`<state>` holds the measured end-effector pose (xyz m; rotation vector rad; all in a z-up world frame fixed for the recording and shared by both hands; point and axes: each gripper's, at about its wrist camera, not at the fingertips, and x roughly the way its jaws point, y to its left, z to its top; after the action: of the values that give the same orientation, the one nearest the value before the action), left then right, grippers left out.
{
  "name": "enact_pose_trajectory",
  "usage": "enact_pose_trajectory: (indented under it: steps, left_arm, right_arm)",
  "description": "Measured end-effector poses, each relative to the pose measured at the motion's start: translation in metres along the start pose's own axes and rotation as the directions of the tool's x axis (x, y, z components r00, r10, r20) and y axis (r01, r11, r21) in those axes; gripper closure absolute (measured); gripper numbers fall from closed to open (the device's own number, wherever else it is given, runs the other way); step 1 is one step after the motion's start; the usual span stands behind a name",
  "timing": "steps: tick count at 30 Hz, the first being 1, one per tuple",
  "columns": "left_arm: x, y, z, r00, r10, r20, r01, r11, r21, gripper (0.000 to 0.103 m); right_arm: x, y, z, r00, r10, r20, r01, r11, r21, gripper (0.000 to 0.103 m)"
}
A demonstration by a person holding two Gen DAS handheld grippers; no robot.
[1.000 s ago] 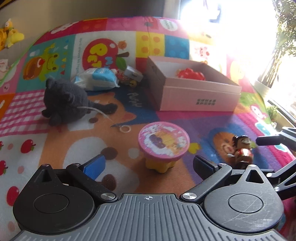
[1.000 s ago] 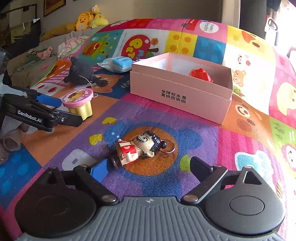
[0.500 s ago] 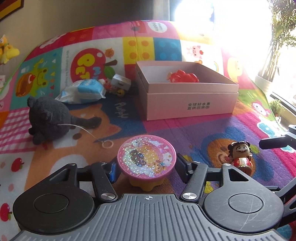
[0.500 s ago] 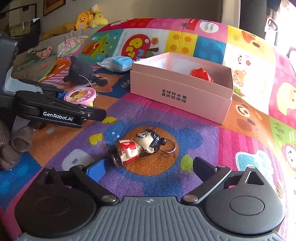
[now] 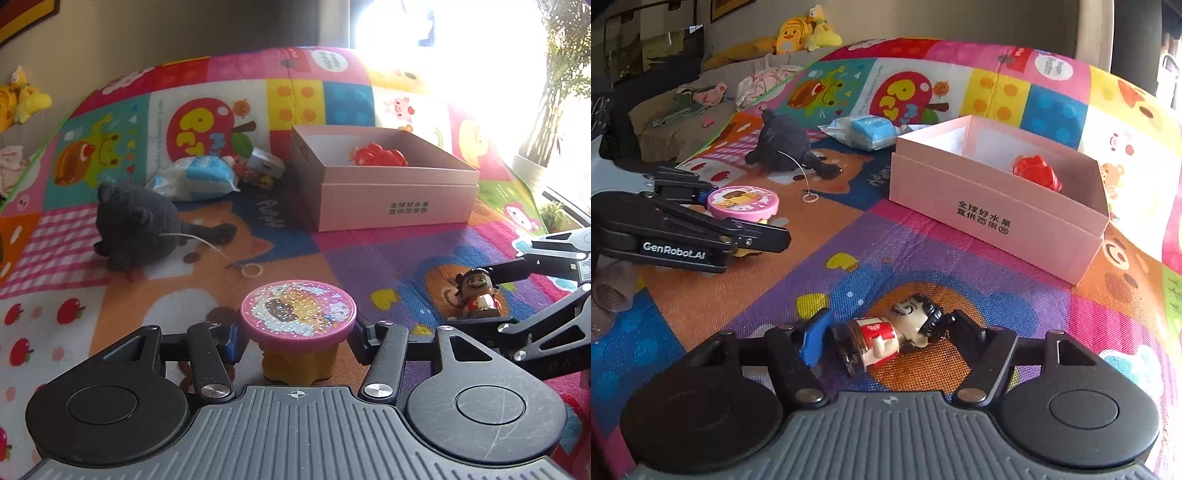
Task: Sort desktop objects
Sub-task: 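Carry the keychain figure in the right tool and pink-lidded cup in the left toward the box, then lower the keychain figure into the box with the right tool while the left releases the cup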
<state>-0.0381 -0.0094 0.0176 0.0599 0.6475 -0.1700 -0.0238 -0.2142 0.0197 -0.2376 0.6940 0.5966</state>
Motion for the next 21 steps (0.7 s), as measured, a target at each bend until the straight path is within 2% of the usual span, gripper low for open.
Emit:
enact_pose_trajectory:
  steps: [7,10,12,14,17,19,21]
  left_arm:
    - [-0.008,-0.003,-0.002,1.000,-0.025,0.002,0.025,1.000,0.006,0.045]
    - [-0.012,-0.012,0.007,0.998,-0.049,0.027,0.048,0.998,0.028,0.045]
    - [-0.017,-0.016,0.021,0.996,-0.058,0.065,0.055,0.997,0.049,0.045]
    - [-0.022,-0.020,0.044,0.990,-0.060,0.128,0.050,0.995,0.082,0.045]
    - [-0.025,-0.028,0.089,0.968,-0.069,0.243,0.040,0.991,0.124,0.045]
    - [-0.018,-0.037,0.118,0.947,-0.078,0.310,0.031,0.988,0.153,0.045]
    - [0.000,-0.045,0.139,0.937,-0.069,0.342,0.010,0.985,0.172,0.045]
  right_arm:
    - [-0.026,-0.004,-0.001,1.000,-0.008,0.007,0.008,1.000,0.011,0.036]
    - [-0.052,-0.009,0.004,0.998,-0.016,0.060,0.016,1.000,0.012,0.036]
    - [-0.076,-0.015,0.013,0.991,-0.030,0.130,0.027,0.999,0.024,0.036]
    - [-0.103,-0.026,0.028,0.973,-0.047,0.224,0.035,0.998,0.056,0.036]
    - [-0.136,-0.043,0.048,0.932,-0.102,0.349,0.064,0.991,0.119,0.036]
    - [-0.148,-0.052,0.056,0.908,-0.141,0.394,0.087,0.985,0.151,0.036]
    - [-0.151,-0.057,0.058,0.896,-0.161,0.414,0.102,0.982,0.161,0.036]
